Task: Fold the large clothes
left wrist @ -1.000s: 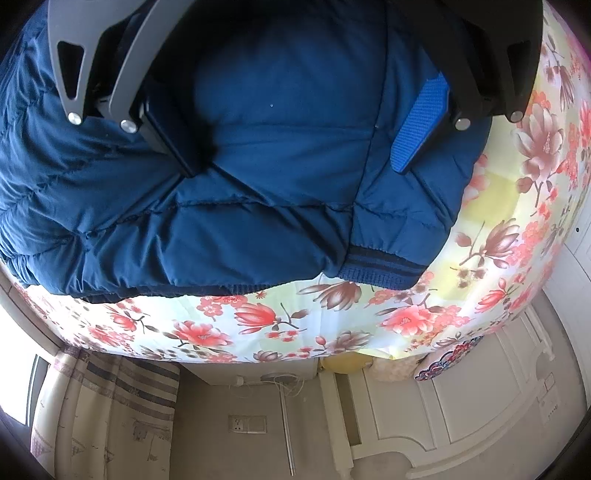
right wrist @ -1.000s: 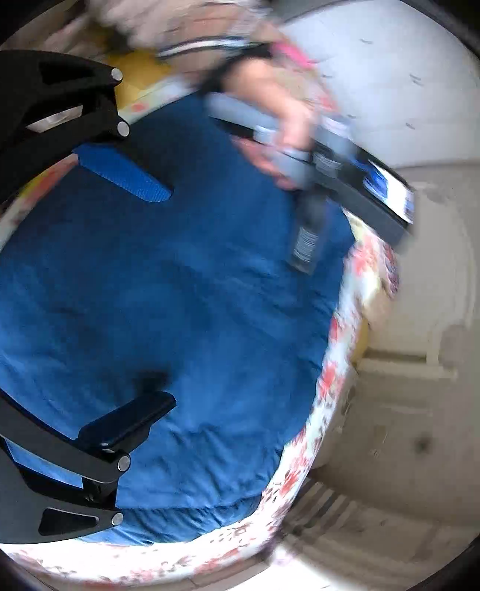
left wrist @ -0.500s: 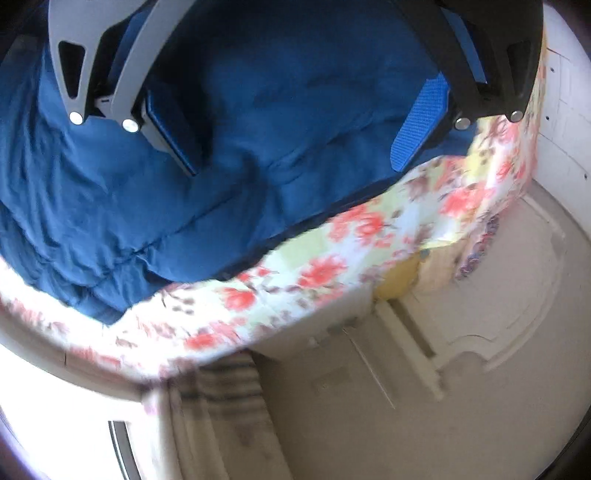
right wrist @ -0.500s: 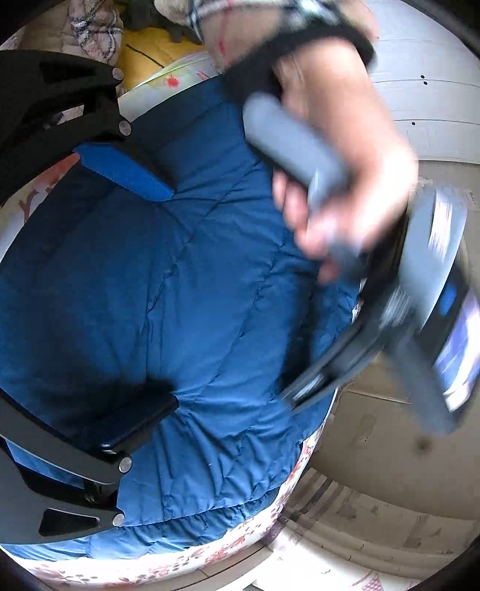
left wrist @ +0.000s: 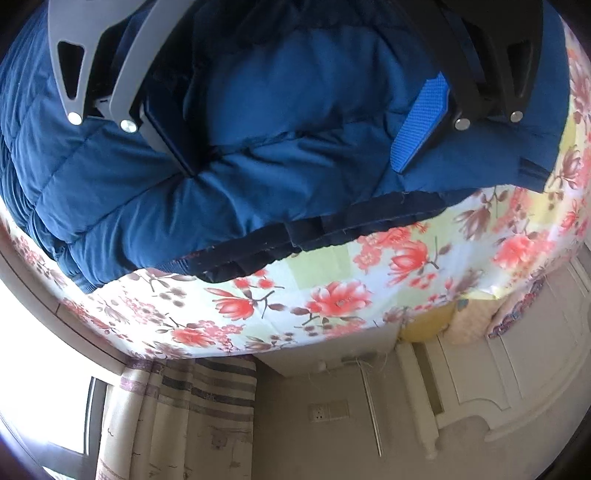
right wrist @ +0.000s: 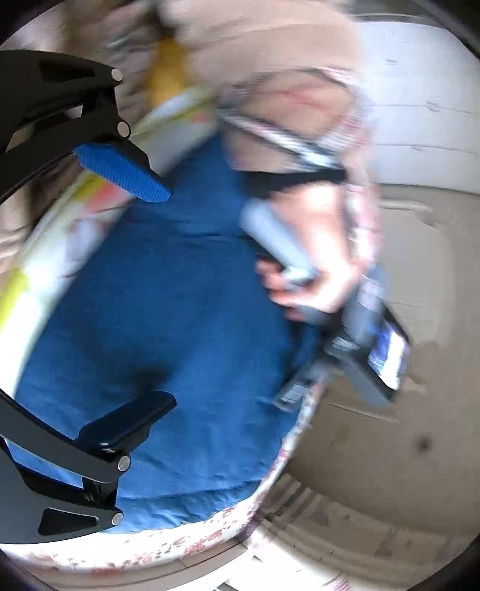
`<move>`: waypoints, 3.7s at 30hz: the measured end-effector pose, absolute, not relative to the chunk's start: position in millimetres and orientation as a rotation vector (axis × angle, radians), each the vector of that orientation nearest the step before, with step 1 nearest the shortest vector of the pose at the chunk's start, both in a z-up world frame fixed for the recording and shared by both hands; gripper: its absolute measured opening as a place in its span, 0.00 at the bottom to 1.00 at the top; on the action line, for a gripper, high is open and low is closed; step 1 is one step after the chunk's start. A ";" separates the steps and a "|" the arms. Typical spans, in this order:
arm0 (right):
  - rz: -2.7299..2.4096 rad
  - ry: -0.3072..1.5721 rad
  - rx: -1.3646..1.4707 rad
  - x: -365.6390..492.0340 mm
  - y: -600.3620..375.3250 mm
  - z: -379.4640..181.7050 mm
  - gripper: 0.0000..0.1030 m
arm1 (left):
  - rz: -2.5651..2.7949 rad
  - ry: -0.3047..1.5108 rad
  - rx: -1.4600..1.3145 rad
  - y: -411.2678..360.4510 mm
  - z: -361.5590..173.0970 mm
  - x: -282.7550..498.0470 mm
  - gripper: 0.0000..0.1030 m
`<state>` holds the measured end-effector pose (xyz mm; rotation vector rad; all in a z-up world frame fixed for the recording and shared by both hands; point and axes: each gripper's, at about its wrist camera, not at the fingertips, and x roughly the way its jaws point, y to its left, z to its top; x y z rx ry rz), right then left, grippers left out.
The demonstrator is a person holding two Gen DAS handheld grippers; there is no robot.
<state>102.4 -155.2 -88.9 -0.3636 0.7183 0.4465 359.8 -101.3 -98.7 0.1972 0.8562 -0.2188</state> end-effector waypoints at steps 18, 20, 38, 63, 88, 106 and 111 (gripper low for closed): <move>0.388 0.808 0.442 39.0 -324.5 -114.6 0.86 | -0.066 0.785 0.196 -13.3 -91.2 257.4 0.98; 0.385 0.786 0.465 43.7 -318.9 -114.7 0.86 | -0.094 0.762 0.149 -6.0 -94.1 256.4 0.98; 0.187 0.627 0.827 148.3 -319.7 -115.7 0.47 | -0.020 0.762 0.241 -22.3 -101.2 253.9 0.98; 0.252 0.507 0.666 109.4 -335.5 -88.5 0.39 | -0.163 0.801 0.162 -38.8 -63.1 244.9 0.98; 0.577 0.343 -0.896 136.3 102.7 -63.3 0.44 | 0.108 0.395 -0.327 244.4 -2.6 48.1 0.97; 0.504 0.185 -1.134 102.6 114.9 -112.1 0.51 | -0.306 0.698 0.182 61.2 43.2 277.4 0.98; 0.513 0.173 -1.127 96.6 109.5 -110.2 0.55 | -0.224 0.834 0.278 70.7 -36.2 354.6 0.98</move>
